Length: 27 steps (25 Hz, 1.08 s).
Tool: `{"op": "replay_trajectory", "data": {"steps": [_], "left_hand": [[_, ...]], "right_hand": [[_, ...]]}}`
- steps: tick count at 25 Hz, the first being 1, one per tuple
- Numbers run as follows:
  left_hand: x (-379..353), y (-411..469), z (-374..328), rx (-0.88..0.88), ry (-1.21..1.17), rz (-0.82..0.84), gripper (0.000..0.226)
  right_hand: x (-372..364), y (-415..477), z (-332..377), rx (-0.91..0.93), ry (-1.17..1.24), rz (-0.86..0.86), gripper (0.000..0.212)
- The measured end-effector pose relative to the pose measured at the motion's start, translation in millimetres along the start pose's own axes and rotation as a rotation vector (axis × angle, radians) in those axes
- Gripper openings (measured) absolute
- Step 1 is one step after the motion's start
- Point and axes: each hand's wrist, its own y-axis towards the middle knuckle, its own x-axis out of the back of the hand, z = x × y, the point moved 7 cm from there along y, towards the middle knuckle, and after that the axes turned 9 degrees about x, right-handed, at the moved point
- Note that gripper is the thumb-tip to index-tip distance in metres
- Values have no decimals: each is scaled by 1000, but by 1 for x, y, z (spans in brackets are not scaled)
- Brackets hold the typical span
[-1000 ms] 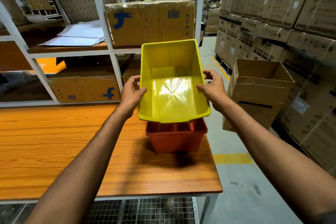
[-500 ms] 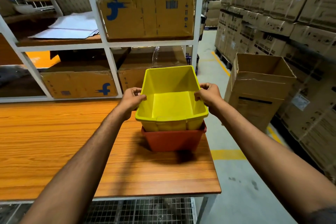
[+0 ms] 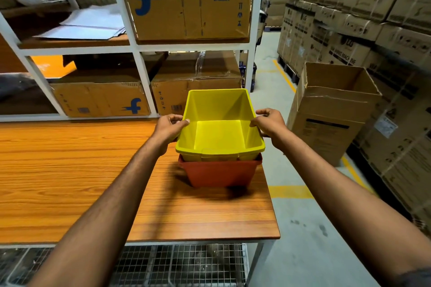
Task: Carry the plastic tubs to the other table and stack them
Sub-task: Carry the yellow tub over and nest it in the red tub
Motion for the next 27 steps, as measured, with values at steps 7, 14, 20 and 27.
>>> {"op": "replay_trajectory", "data": {"steps": [7,14,20,27], "left_hand": [[29,-87,4,-234,-139,-269,31],[36,-199,33,-296,-145,-370,28],[53,-273,90,-304,108,-502,35],[129,-350,188,-206,554,-623,44]], "right_hand": [[19,-68,57,453,-129,-136,42],[-6,-149,77,670,-42,165,38],[-56,-227,64,776,-6,396,38],[-171,-353,13,784,-269,651,41]]}}
